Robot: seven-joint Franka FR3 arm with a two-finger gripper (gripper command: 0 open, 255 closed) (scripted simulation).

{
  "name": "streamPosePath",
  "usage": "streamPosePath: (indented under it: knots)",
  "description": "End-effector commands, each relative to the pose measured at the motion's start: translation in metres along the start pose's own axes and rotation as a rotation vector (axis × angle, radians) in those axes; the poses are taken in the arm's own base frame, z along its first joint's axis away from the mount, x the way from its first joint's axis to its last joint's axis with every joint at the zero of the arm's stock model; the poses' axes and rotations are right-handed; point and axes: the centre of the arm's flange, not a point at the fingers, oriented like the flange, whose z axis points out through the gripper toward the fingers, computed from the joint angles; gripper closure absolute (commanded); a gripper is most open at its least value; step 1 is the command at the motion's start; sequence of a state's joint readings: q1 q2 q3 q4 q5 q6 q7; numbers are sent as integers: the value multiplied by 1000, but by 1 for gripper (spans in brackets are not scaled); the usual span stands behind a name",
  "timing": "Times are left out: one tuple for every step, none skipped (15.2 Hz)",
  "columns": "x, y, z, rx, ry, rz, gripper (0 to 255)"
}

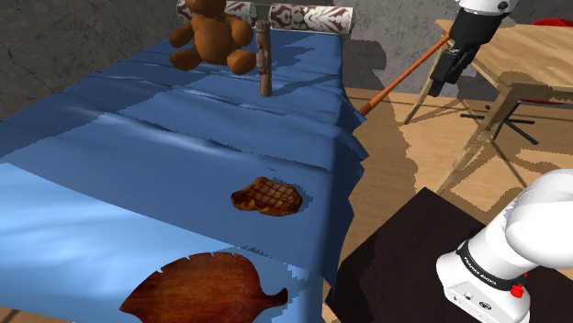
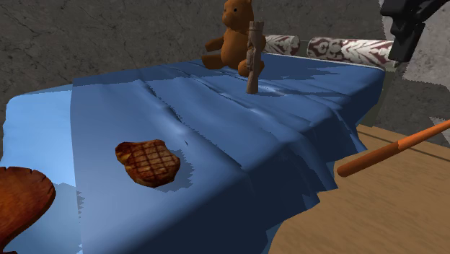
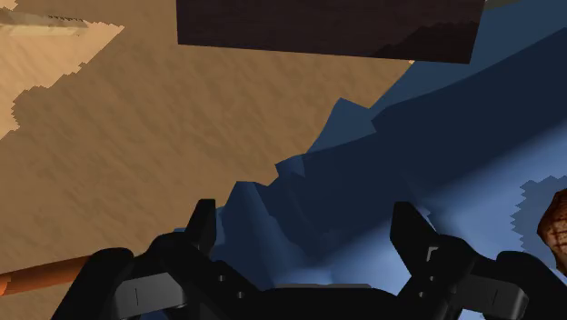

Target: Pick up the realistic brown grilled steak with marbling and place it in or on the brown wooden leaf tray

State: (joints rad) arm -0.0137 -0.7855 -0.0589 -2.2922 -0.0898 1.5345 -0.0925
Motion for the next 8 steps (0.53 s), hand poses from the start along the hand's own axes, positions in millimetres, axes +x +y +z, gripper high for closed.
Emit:
streamPosePath:
  knots:
    - [0,0,0,0,0,0,0]
    - [10,-7,4,0,2,-28,0]
    - [19,-15,9,-1,5,-56,0]
    - [29,-23,13,-1,7,-84,0]
    - [38,-31,17,-2,9,-113,0]
    - [47,-39,22,-2,12,-141,0]
    - [56,-48,26,-3,14,-169,0]
    - [64,-57,30,-3,16,-197,0]
